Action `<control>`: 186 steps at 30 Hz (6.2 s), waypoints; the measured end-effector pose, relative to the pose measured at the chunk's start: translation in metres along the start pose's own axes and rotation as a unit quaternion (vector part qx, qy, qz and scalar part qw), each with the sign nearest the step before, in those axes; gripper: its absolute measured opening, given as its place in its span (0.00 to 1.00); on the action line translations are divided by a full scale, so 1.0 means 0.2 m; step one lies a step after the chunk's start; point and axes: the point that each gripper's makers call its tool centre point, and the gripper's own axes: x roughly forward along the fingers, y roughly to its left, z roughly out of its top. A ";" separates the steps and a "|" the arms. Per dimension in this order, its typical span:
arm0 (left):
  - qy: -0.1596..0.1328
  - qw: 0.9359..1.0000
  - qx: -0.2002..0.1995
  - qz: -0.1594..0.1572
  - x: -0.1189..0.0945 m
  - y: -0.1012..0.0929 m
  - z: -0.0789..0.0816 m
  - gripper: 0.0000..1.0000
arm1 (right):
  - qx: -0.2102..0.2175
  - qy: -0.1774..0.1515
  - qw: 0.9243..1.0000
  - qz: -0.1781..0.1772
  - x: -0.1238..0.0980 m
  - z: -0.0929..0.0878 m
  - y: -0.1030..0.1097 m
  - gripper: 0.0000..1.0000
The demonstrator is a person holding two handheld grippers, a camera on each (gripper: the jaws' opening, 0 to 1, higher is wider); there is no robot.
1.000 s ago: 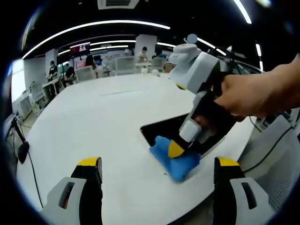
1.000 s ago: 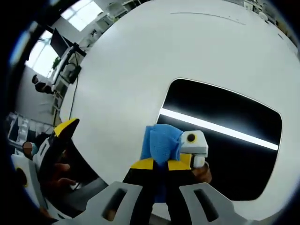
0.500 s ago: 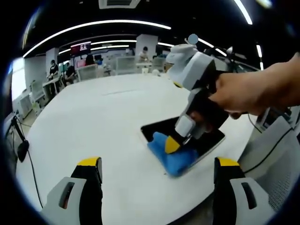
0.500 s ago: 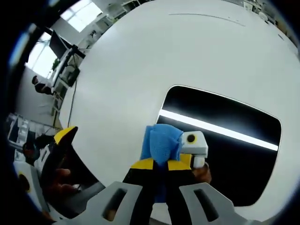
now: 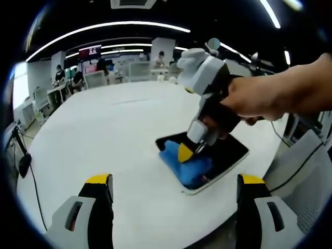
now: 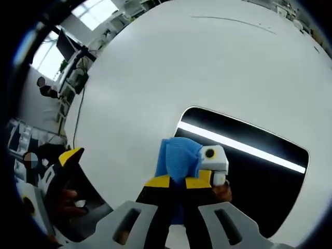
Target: Wipe the mirror surface with the cleaning cloth until all visible marks leave the cleaned area.
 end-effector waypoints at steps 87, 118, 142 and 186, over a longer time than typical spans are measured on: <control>0.013 1.000 -0.005 -0.004 0.01 -0.01 -0.02 1.00 | -0.048 0.005 0.999 -0.008 0.00 0.27 -0.18 0.02; 0.017 1.000 -0.001 -0.007 0.01 -0.02 -0.03 1.00 | -0.038 0.006 0.999 -0.021 -0.04 0.25 -0.32 0.02; 0.016 1.000 0.002 -0.008 0.02 -0.02 -0.03 1.00 | -0.044 0.009 0.998 -0.038 -0.07 0.14 -0.28 0.01; 0.014 1.000 0.015 -0.004 0.00 -0.03 -0.01 1.00 | -0.048 0.008 0.999 -0.022 -0.10 -0.15 -0.14 0.02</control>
